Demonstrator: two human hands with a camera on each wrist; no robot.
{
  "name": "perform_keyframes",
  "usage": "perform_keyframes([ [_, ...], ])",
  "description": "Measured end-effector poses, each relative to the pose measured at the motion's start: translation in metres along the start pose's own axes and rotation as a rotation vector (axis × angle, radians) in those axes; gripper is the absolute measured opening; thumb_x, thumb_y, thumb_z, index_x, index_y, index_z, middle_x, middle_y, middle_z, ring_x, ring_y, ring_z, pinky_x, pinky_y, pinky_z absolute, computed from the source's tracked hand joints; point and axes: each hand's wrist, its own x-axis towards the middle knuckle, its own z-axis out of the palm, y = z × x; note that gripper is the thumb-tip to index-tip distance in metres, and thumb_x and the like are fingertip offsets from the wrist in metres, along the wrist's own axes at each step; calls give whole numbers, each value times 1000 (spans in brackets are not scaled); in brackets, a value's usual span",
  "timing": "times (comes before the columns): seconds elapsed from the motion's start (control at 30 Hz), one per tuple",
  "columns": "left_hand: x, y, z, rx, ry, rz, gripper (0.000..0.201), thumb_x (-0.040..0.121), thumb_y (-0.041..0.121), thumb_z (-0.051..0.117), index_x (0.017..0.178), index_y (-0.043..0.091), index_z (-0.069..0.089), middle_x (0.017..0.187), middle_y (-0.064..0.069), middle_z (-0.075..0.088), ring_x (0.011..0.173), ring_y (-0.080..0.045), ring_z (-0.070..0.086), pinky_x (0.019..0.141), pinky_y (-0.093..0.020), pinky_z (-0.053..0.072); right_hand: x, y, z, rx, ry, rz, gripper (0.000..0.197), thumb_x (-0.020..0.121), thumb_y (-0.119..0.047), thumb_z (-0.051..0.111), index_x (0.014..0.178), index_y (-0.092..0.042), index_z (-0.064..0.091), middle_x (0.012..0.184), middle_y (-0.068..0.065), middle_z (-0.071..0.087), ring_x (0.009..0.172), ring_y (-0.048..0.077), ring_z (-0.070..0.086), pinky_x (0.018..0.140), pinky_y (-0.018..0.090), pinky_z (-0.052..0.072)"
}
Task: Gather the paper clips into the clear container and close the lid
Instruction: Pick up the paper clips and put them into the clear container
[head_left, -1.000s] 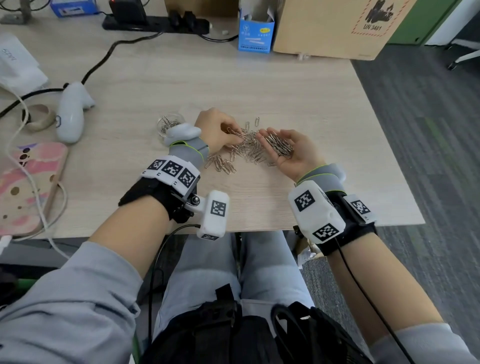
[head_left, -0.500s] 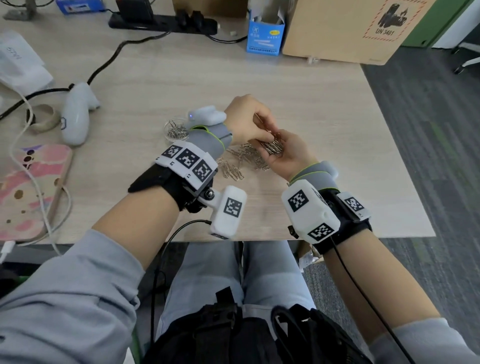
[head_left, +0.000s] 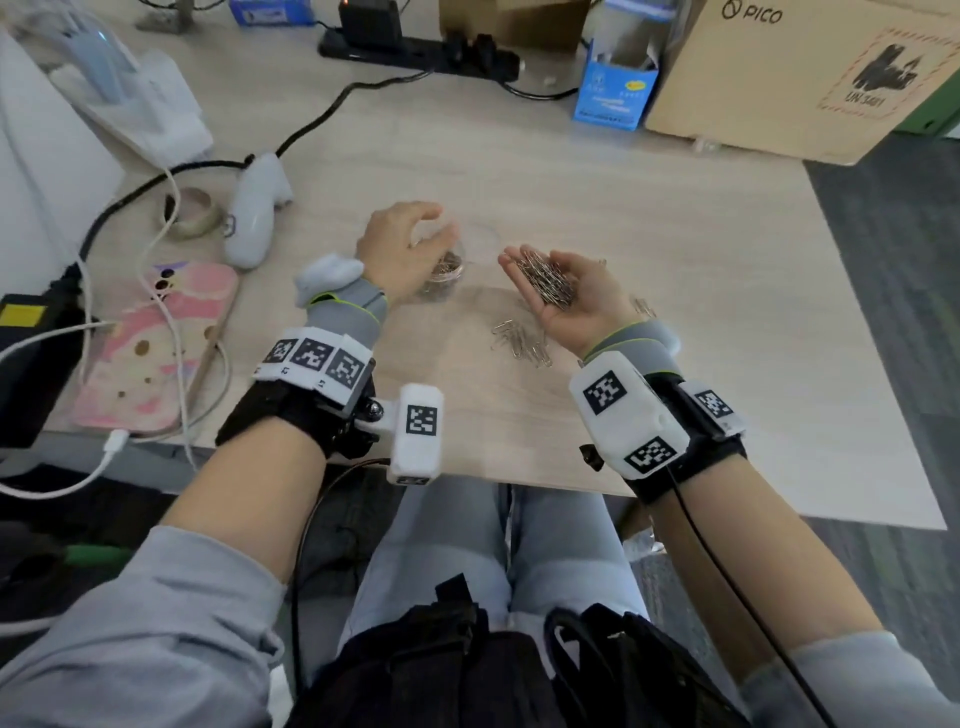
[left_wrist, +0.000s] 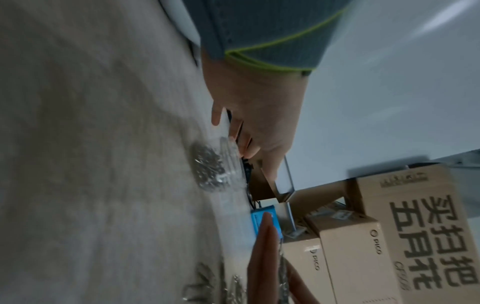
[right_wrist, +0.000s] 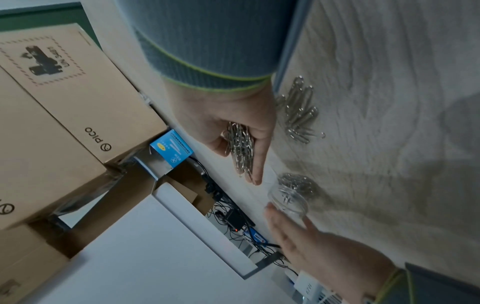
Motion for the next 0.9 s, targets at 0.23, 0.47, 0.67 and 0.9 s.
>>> perform_keyframes([
  [0.23,-13,-17,4,-47,-107,-2,70,64,21,81,127,14,52,126,-6,60,107,-13,57,83,-8,35,1,16,25,-74,-51,76,34,98,-8,28,92,14,53,98,31,56,131,40,42,106,39,41],
  [0.47,-20,-8,7,-29,-90,64,80,38,51,64,113,22,60,114,-1,68,105,-18,63,94,-32,49,10,24,37,-258,42,75,27,98,-10,32,115,7,46,125,27,50,129,39,44,59,41,58],
  [0.67,-19,-7,8,0,-83,44,67,46,38,71,111,23,62,112,-1,68,103,-19,62,93,-33,50,6,21,43,-379,71,32,41,98,-12,33,134,8,35,129,24,47,115,39,51,55,39,58],
  [0.9,-19,-12,10,-33,-75,2,66,50,33,84,111,23,61,112,-3,67,101,-21,62,93,-35,50,-5,16,53,-537,49,38,33,97,-17,37,119,7,44,107,22,49,101,39,53,93,45,46],
])
